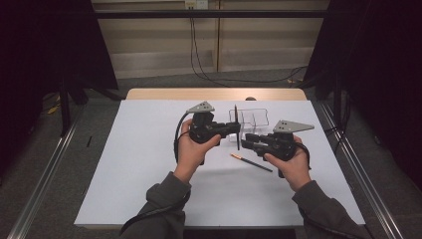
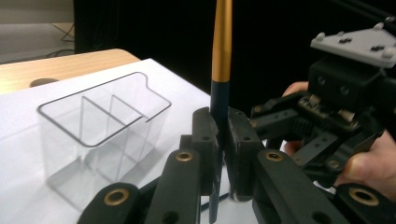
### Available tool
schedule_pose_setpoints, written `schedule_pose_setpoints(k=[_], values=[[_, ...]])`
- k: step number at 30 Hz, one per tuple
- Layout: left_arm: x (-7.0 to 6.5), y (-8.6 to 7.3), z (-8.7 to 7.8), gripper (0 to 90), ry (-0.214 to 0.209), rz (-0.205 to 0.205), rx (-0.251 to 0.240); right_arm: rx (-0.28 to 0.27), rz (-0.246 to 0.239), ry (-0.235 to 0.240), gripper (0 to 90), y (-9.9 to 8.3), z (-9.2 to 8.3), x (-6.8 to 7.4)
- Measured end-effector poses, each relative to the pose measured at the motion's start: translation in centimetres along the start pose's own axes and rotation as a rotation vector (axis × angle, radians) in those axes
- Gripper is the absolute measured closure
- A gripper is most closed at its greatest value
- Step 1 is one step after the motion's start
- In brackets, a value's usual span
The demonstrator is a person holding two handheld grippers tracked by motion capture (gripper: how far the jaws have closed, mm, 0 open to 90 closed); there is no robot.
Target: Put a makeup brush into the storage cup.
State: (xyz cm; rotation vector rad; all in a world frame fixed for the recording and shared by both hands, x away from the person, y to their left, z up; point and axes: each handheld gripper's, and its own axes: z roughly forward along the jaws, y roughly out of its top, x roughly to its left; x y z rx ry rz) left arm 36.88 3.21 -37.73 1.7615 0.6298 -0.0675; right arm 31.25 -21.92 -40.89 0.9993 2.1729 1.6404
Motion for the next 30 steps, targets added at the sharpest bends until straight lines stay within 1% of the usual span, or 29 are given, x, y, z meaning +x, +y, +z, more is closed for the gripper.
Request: schedule_pose_setpoints(k=[1, 3, 4, 5, 6, 8, 10, 11, 12, 14, 16, 18, 21, 23, 24, 26, 30], values=[[0.0, 0.0, 0.0, 83.6, -0.005, -0.009, -0.006, 0.001, 0.000, -0.003, 60.5, 0.1, 0.0, -0.1], [0.0, -0.1, 0.0, 83.6, 0.004, 0.002, 0.000, -0.002, -0.004, -0.011, 56.8, 0.3, -0.1, -0.2], [0.1, -0.1, 0.0, 83.5, 0.002, 0.002, 0.005, -0.004, 0.000, -0.011, 54.9, 0.4, -0.1, -0.2], [0.1, -0.1, 0.0, 83.5, 0.009, 0.014, 0.014, -0.009, -0.001, -0.014, 51.9, 0.5, -0.2, -0.2], [0.1, -0.1, 0.0, 83.5, 0.015, 0.016, 0.016, -0.013, -0.004, -0.013, 48.6, 0.6, -0.1, -0.2], [0.2, -0.2, -0.1, 83.5, 0.012, 0.005, 0.010, -0.009, -0.009, -0.018, 43.5, 0.8, -0.2, -0.2], [0.3, -0.2, -0.1, 83.5, 0.015, 0.006, 0.003, -0.015, -0.016, -0.024, 38.5, 0.9, -0.2, -0.2], [0.3, -0.2, -0.2, 83.5, 0.020, 0.007, 0.004, -0.022, -0.016, -0.025, 34.5, 0.9, -0.2, -0.2], [0.3, -0.2, -0.2, 83.6, 0.025, 0.006, 0.005, -0.022, -0.013, -0.029, 32.3, 0.9, -0.2, -0.3], [0.3, -0.3, -0.3, 83.5, 0.022, 0.010, 0.006, -0.025, -0.006, -0.023, 28.1, 1.0, -0.2, -0.4], [0.4, -0.3, -0.3, 83.5, 0.027, 0.013, 0.013, -0.030, 0.013, -0.017, 24.1, 1.1, -0.3, -0.4], [0.4, -0.3, -0.3, 83.5, 0.025, 0.014, 0.011, -0.030, 0.021, -0.028, 22.7, 1.1, -0.3, -0.5], [0.4, -0.3, -0.3, 83.5, 0.030, 0.015, 0.012, -0.043, 0.019, -0.028, 21.9, 1.2, -0.4, -0.5], [0.4, -0.4, -0.2, 83.5, 0.027, 0.017, 0.011, -0.050, 0.023, -0.026, 21.7, 1.3, -0.4, -0.5], [0.4, -0.4, -0.2, 83.5, 0.034, 0.019, 0.015, -0.051, 0.027, -0.029, 21.4, 1.4, -0.4, -0.5], [0.4, -0.5, -0.1, 83.5, 0.031, 0.014, 0.012, -0.058, 0.026, -0.023, 21.1, 1.5, -0.5, -0.6], [0.4, -0.7, 0.1, 83.5, 0.024, 0.018, 0.015, -0.064, 0.018, -0.032, 21.4, 1.7, -0.5, -0.5]])
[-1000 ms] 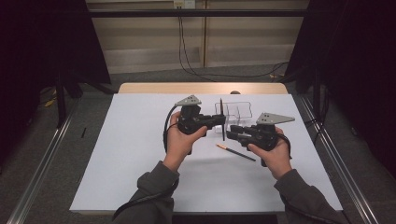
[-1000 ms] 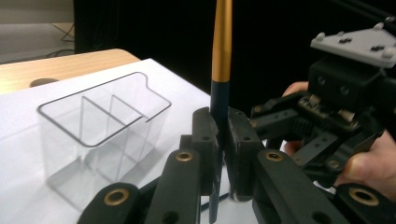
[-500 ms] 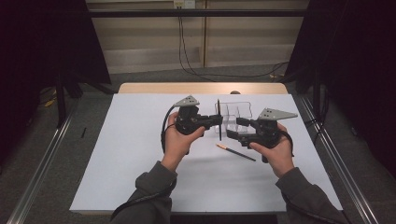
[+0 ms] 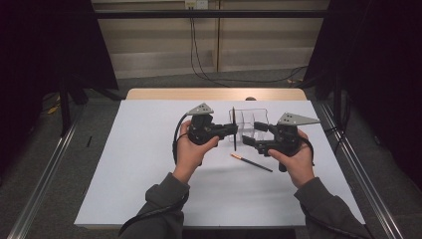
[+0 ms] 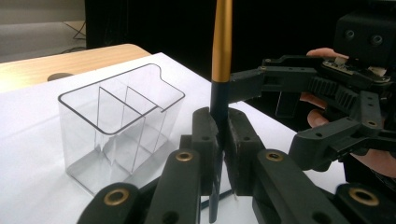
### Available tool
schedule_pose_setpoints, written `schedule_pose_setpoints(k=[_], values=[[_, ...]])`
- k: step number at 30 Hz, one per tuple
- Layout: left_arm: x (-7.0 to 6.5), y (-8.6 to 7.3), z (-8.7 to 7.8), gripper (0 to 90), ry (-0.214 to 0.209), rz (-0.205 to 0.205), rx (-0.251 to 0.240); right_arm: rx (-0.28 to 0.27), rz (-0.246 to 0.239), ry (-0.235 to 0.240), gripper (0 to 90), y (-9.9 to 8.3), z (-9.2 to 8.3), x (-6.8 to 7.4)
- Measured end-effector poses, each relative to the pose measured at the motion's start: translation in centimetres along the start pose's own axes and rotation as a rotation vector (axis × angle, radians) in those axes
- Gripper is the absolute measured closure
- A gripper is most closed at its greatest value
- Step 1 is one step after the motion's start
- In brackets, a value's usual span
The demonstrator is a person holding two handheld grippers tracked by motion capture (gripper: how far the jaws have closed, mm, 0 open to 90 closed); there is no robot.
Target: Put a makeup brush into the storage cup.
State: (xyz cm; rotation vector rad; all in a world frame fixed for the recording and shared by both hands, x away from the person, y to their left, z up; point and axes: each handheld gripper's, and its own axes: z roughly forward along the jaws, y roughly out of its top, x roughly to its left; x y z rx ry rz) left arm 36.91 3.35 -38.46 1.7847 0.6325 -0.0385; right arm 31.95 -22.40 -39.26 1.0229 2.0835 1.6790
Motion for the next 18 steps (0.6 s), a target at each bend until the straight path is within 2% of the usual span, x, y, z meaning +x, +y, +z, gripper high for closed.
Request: schedule_pose_setpoints(k=[10, 18], values=[[-0.26, 0.03, 0.37, 83.5, -0.004, 0.014, 0.016, -0.006, 0.014, 0.004, 21.1, 0.41, 0.08, -0.01], [-0.26, -0.24, 0.83, 83.5, -0.009, 0.008, 0.021, 0.006, 0.010, -0.001, 20.9, 0.67, 0.19, 0.04]])
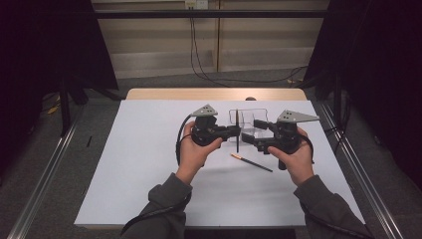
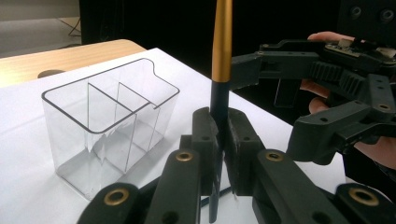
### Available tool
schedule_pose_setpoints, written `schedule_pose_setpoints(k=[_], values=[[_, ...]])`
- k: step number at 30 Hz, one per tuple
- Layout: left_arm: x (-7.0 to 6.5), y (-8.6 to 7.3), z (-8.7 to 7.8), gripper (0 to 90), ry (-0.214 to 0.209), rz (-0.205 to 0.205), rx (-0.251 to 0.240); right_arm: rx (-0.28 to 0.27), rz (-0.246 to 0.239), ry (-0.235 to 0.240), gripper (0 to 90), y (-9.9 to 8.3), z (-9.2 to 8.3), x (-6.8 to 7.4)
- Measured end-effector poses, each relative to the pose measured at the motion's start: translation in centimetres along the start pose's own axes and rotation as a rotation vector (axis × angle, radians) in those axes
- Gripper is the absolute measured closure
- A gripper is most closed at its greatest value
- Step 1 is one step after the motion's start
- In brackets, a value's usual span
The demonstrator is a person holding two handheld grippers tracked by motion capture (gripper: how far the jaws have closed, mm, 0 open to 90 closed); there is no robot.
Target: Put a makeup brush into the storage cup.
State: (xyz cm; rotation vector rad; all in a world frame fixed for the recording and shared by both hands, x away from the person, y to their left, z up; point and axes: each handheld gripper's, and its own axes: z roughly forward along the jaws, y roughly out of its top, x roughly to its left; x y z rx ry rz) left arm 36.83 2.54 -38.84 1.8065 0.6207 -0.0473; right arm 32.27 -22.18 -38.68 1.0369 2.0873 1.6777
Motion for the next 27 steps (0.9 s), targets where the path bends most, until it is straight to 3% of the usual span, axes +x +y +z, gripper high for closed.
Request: schedule_pose_setpoints(k=[10, 19, 27], values=[[-0.3, 0.1, 0.2, 83.5, -0.001, 0.011, 0.009, 0.002, 0.001, 0.016, 22.5, 0.5, 0.3, 0.4], [-0.4, -0.2, 0.5, 83.5, -0.008, 0.005, 0.005, -0.006, -0.012, 0.013, 33.3, 1.0, 0.5, 0.6], [-0.5, -0.2, 0.6, 83.6, -0.009, 0.015, 0.009, -0.018, -0.003, 0.001, 49.0, 1.2, 0.3, 0.5]])
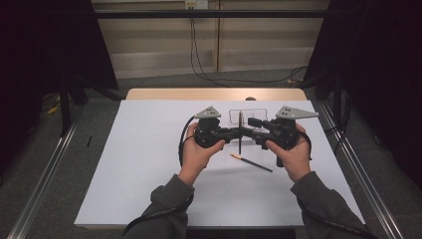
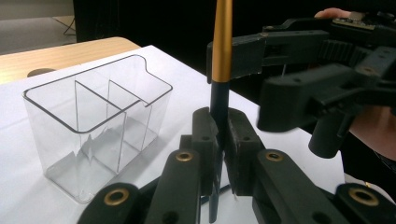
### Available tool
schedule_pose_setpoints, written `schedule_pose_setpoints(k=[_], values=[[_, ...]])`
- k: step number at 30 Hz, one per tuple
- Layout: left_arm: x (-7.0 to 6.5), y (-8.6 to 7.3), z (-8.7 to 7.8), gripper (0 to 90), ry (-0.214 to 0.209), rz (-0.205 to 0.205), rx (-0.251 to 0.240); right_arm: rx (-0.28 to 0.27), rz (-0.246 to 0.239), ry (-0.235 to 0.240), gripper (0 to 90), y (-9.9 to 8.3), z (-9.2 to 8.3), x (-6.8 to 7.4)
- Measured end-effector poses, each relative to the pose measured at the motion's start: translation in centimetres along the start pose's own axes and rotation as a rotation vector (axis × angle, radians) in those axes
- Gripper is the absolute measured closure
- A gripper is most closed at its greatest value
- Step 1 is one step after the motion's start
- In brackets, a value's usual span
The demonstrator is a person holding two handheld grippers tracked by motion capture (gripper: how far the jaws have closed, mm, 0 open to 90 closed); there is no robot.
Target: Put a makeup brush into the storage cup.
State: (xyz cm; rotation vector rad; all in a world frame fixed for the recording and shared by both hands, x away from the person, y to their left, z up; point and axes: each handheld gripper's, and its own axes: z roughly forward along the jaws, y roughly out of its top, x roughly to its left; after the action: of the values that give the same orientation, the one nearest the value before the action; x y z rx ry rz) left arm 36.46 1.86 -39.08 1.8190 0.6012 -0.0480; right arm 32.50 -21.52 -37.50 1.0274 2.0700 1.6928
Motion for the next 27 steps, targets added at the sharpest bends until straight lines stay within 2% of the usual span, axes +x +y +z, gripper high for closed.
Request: schedule_pose_setpoints(k=[4, 11, 14, 27], values=[[-0.10, -0.06, 0.18, 83.6, -0.001, 0.001, 0.000, -0.002, -0.010, -0.002, 54.1, 0.25, 0.13, 0.03], [-0.26, -0.09, 0.41, 83.6, -0.001, 0.008, 0.006, -0.013, 0.007, 0.002, 63.9, 0.54, 0.26, 0.19], [-0.30, -0.03, 0.41, 83.6, -0.004, 0.020, 0.008, -0.015, 0.012, 0.000, 65.4, 0.60, 0.32, 0.19], [-0.55, -0.04, 0.56, 83.5, -0.003, 0.030, 0.008, -0.022, 0.025, 0.004, 73.5, 0.95, 0.44, 0.31]])
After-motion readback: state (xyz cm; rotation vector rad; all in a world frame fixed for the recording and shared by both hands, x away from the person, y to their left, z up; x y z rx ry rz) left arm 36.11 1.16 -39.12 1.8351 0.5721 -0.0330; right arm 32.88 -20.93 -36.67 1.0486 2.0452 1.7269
